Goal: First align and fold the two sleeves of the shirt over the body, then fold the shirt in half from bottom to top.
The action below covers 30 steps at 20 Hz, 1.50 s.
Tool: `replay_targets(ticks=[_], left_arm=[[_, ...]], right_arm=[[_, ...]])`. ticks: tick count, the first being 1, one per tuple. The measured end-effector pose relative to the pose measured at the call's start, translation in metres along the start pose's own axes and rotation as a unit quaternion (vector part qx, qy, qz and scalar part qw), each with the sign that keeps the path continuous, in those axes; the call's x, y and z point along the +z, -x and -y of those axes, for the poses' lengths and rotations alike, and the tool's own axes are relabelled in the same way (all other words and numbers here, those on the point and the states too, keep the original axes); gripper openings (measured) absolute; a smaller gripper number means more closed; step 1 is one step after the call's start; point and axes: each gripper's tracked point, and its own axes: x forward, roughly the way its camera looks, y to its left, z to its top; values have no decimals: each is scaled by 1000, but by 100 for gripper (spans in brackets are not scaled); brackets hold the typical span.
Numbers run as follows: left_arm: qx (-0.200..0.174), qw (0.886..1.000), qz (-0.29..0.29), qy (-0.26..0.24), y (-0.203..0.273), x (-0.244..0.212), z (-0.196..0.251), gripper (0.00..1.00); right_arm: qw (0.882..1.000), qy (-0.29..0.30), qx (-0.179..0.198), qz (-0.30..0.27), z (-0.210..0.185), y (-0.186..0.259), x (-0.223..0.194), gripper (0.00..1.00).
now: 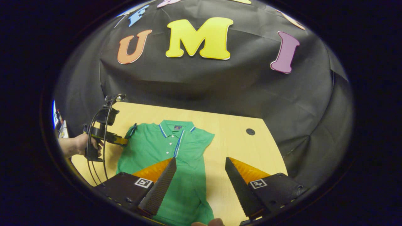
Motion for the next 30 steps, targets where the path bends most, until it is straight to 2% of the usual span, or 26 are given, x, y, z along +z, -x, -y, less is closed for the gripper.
replay_targets(ticks=[1,2,4,5,9,15,19,21,24,30], left_arm=[[-4,1000,1,5,4,3,0,25],[-10,1000,3,10,7,6,1,13],[-22,1000,14,16,16,14,2,0],[-25,999,22,18,21,19,3,6],[-48,998,35,23,46,34,27,6],[-72,994,64,-49,63,61,116,6],[-101,991,67,-57,66,61,176,10],[-117,989,74,-51,80,62,190,23],[-103,990,90,-27,102,63,184,100],[-73,987,142,11,169,60,141,100]], right_arm=[[1000,-9,3,-5,-2,1,-2,96],[1000,-16,5,-7,-3,0,-1,96],[1000,-18,6,2,-3,1,3,96],[1000,-16,6,6,-3,1,5,96],[1000,-25,16,0,-5,4,-1,96],[999,-37,1,6,17,24,-8,96],[999,-50,-12,2,36,36,-17,96],[998,-52,-17,3,41,40,-21,96],[999,-49,-14,6,38,42,-21,96],[999,-20,10,38,17,53,-7,95]])
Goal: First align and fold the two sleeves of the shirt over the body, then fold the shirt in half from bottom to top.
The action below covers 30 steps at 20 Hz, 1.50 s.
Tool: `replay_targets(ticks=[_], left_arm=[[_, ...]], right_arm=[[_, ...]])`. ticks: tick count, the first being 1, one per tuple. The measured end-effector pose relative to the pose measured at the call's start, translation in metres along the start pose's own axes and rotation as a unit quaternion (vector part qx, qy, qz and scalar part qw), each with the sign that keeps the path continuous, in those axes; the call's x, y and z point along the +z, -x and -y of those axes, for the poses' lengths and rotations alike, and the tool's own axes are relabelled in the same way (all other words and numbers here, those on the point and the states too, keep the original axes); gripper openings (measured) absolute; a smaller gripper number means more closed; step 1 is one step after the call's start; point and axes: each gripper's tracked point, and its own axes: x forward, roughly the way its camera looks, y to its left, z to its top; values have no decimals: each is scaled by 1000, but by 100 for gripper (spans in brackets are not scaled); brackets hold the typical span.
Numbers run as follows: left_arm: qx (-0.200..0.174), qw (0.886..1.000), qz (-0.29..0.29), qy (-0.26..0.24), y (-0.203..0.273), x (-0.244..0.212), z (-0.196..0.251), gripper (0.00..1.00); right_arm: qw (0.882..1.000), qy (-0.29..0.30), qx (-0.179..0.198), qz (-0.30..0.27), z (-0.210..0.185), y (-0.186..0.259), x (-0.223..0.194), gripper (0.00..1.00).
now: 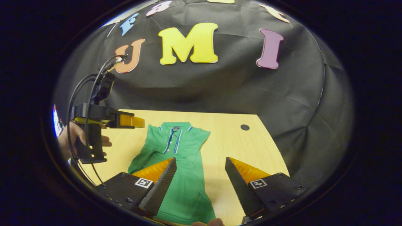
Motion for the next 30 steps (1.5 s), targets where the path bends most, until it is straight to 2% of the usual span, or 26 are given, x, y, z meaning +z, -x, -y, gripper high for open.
replay_targets(ticks=[3,6,8,11,17,20,25,30], left_arm=[[21,999,28,-26,44,-14,-24,100],[37,997,44,-51,83,-49,-45,100],[42,996,52,-58,100,-78,-56,100],[40,998,28,-45,117,-138,-66,100],[31,998,-23,-42,131,-235,-75,100],[22,998,-50,-34,134,-270,-76,100],[26,995,-69,-61,126,-299,-87,100],[31,993,-89,-74,124,-313,-93,100]], right_arm=[[1000,14,8,-1,-5,8,-8,96],[999,34,24,-7,-8,18,-29,96],[999,38,35,-17,-8,19,-53,96],[998,33,29,-54,1,23,-105,96],[994,35,9,-99,24,33,-187,96],[991,32,3,-130,29,38,-228,96],[988,34,-5,-149,34,28,-266,96],[987,35,-2,-158,31,18,-278,96]])
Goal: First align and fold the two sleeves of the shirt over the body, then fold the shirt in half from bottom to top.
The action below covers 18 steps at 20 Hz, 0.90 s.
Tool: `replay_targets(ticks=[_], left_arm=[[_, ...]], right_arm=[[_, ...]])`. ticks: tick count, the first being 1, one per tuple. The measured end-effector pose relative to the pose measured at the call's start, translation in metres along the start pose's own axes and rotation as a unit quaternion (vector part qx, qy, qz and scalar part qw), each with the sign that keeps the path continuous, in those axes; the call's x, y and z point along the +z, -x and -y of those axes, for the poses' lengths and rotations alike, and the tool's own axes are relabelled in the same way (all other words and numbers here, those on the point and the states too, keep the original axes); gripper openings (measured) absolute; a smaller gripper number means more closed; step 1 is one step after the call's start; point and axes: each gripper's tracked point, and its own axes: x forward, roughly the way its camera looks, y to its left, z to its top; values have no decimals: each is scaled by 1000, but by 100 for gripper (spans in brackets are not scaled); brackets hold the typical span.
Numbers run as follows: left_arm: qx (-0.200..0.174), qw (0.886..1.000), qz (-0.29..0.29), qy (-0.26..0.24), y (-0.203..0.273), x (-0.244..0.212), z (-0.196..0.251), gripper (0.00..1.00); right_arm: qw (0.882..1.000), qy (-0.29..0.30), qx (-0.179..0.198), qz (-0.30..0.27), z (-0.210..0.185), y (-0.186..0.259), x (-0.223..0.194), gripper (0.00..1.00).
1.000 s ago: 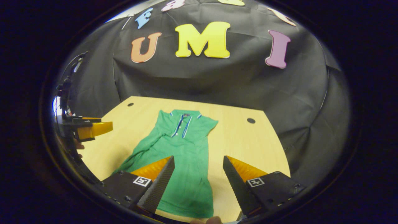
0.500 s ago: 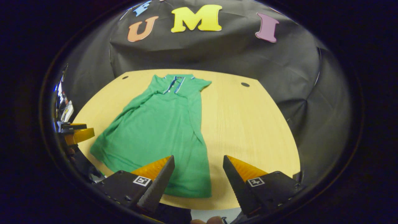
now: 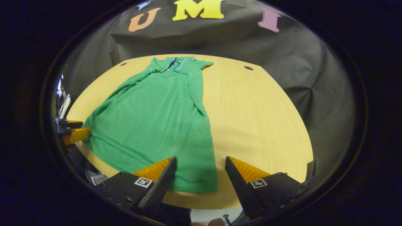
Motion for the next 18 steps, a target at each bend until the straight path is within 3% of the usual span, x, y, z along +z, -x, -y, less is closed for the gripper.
replay_targets(ticks=[4,5,6,8,9,10,11,12,18], left_arm=[[7,1000,-9,-15,-2,-3,-11,100],[9,1000,-9,-14,-1,-2,-15,97],[6,1000,-9,-16,-1,-4,-18,74],[-7,1000,-15,-21,2,-5,-19,55],[-11,999,-18,-24,4,-9,-17,45],[-14,999,-17,-27,7,-6,-14,28],[-17,999,-16,-25,8,-5,-13,19],[-23,999,-16,-21,8,-4,-11,12],[-47,999,9,-6,16,18,-7,8]], right_arm=[[1000,-13,25,-9,-8,-3,-3,94],[999,-19,38,-11,-12,-3,-4,82],[999,-26,40,-13,-14,-4,-4,73],[998,-32,47,-16,-17,-6,-2,48],[998,-35,55,-18,-23,-6,0,30],[998,-32,51,-21,-23,-5,1,12],[998,-26,46,-20,-24,-7,2,4],[999,-20,43,-23,-25,-9,3,2],[997,-42,58,-9,-26,10,32,0]])
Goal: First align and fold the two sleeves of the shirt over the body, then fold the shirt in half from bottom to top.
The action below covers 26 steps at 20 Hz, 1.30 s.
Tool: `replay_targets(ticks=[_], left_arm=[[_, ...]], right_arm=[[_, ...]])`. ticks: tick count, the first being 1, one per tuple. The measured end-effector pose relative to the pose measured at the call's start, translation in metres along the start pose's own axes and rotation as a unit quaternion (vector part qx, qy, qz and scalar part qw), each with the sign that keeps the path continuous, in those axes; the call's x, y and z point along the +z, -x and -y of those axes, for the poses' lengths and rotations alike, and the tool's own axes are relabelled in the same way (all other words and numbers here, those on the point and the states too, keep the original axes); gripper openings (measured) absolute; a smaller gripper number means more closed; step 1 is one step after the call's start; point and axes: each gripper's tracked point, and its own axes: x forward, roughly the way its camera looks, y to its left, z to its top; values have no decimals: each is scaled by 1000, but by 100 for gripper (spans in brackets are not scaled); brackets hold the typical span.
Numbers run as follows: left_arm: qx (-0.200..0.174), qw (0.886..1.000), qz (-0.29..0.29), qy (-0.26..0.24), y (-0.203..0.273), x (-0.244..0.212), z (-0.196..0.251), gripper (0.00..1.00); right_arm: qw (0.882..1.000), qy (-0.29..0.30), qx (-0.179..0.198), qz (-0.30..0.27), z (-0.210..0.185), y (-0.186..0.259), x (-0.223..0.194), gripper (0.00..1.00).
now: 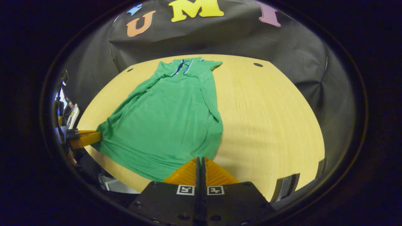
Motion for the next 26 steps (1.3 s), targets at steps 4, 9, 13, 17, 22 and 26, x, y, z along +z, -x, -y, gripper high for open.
replay_targets(ticks=[4,9,13,17,22,26], left_arm=[[-11,1000,29,1,12,37,0,7],[-13,997,81,2,14,110,-2,8],[-11,992,122,-7,9,173,-7,7],[-12,988,152,-20,-4,223,-10,7],[-14,984,177,-16,-31,284,-17,7],[0,982,188,-11,-55,326,-28,8]], right_arm=[[999,-13,6,35,-3,15,43,0],[996,-14,15,88,-7,26,113,0],[990,-7,16,138,-8,28,183,0],[985,9,22,170,-13,18,239,0],[983,14,26,180,-9,-5,294,0],[981,13,35,189,-6,-28,340,0]])
